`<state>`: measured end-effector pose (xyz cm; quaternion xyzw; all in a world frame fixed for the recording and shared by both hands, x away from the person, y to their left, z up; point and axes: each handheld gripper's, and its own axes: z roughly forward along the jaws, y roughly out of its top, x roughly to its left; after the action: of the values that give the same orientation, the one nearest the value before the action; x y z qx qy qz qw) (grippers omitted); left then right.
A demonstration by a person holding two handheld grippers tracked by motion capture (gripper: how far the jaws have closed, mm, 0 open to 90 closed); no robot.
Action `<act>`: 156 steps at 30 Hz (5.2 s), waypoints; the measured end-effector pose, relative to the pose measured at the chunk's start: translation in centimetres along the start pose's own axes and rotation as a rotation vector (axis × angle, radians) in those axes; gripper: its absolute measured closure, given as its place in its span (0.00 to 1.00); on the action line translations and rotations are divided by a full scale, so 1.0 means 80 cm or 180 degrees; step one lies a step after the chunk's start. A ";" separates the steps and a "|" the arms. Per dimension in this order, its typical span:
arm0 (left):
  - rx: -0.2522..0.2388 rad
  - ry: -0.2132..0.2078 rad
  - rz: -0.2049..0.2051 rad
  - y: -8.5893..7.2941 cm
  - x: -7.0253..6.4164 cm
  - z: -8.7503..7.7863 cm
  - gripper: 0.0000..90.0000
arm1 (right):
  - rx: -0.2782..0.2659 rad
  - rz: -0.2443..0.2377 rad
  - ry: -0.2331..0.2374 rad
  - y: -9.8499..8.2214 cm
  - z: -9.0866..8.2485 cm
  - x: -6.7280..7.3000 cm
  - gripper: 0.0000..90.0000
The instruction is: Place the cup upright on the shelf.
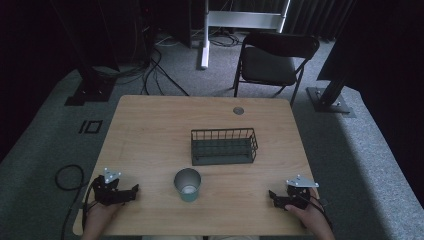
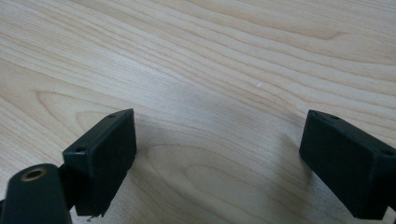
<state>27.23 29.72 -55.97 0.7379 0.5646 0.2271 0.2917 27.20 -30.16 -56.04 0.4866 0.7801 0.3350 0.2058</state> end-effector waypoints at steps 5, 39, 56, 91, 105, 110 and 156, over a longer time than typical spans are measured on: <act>-0.0002 -0.0029 0.0030 0.000 0.001 0.000 0.01 | 0.0001 -0.0002 -0.0002 0.000 0.000 0.000 0.12; 0.0000 -0.0038 0.0043 -0.001 0.002 -0.001 0.01 | -0.0174 -0.0202 0.0369 0.026 0.004 0.028 0.12; 0.0001 -0.0039 0.0043 -0.001 0.002 -0.001 0.01 | -0.0206 -0.0423 0.0659 0.052 0.021 0.069 0.14; 0.0000 -0.0039 0.0044 -0.001 0.002 -0.001 0.01 | -0.0272 -0.0911 0.1273 0.088 0.045 0.162 0.14; 0.0001 -0.0040 0.0043 -0.001 0.002 -0.001 0.01 | -0.0332 -0.1100 0.1524 0.103 0.054 0.205 0.15; 0.0001 -0.0039 0.0044 -0.001 0.002 -0.001 0.01 | -0.0358 -0.1169 0.1604 0.108 0.055 0.218 0.15; 0.0000 -0.0042 0.0046 -0.001 0.002 -0.001 0.01 | -0.0943 -0.0908 0.1790 0.142 0.077 0.277 0.15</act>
<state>27.20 29.88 -55.97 0.7434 0.5574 0.2244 0.2937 28.50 -4.82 -51.98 0.2261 0.8094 0.5334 0.0959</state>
